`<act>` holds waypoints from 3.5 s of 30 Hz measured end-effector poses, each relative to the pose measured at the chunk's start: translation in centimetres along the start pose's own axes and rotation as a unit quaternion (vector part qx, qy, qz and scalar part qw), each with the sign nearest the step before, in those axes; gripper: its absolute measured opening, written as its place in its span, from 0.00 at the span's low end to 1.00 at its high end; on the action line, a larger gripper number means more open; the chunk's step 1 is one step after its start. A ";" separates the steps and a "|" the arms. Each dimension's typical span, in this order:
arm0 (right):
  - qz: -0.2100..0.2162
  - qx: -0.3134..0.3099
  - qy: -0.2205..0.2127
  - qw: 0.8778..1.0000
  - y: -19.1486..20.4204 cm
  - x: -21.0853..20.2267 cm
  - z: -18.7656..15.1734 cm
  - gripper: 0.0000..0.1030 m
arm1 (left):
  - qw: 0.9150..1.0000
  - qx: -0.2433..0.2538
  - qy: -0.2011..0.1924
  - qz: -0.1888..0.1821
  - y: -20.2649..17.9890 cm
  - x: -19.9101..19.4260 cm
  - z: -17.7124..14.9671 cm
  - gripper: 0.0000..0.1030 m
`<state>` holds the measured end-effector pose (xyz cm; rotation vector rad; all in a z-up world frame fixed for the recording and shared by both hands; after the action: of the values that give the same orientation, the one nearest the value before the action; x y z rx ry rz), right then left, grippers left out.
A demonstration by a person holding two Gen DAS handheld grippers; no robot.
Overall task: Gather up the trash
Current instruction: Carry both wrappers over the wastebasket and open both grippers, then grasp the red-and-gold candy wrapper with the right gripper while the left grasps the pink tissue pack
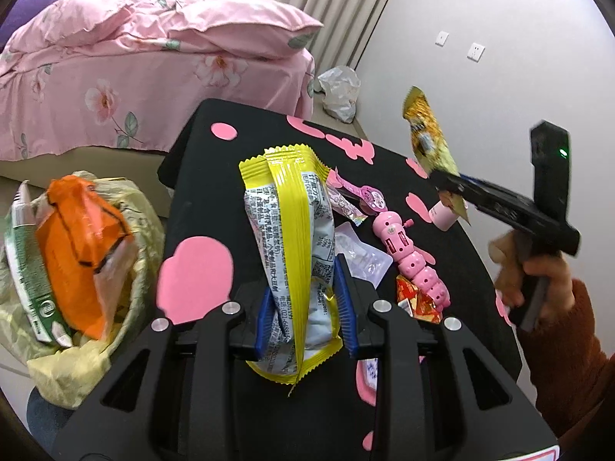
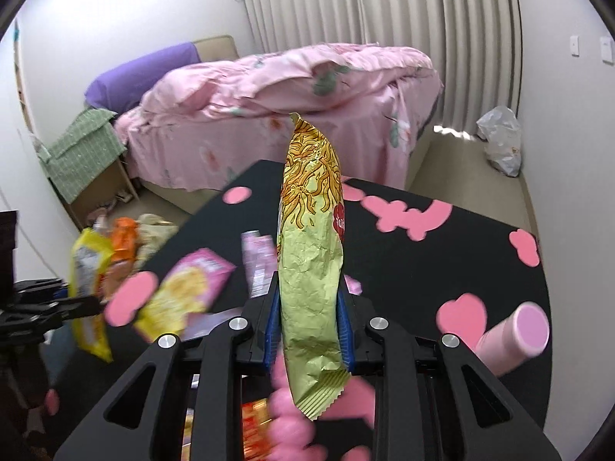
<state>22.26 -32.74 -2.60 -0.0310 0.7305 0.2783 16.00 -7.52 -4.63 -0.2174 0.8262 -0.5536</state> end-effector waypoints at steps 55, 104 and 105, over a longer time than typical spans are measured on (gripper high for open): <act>0.191 -0.145 0.184 0.953 29.8 18.8 2.0 0.23 | 0.982 -0.124 -0.037 0.140 24.3 -3.1 -1.1 0.21; 0.084 -0.077 0.001 0.994 13.6 1.6 1.6 0.55 | 0.985 -0.091 -0.101 0.107 10.1 -7.8 -1.2 0.75; 0.073 -0.071 -0.008 0.995 12.2 0.9 1.3 0.55 | 0.986 -0.086 -0.096 0.102 9.4 -7.2 -1.3 0.75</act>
<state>20.51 -20.61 -1.38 -0.1097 0.6974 0.4691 14.65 4.32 -4.60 -0.3339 0.6988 -0.2641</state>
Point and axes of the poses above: each gripper's, at about its wrist camera, not at the fingertips, and x roughly the way its jaws point, y to its left, z to its top, the point moved 2 cm from there along x, roughly the way its jaws point, and after that the axes turned 7 degrees about -z, right-handed, at the moved point
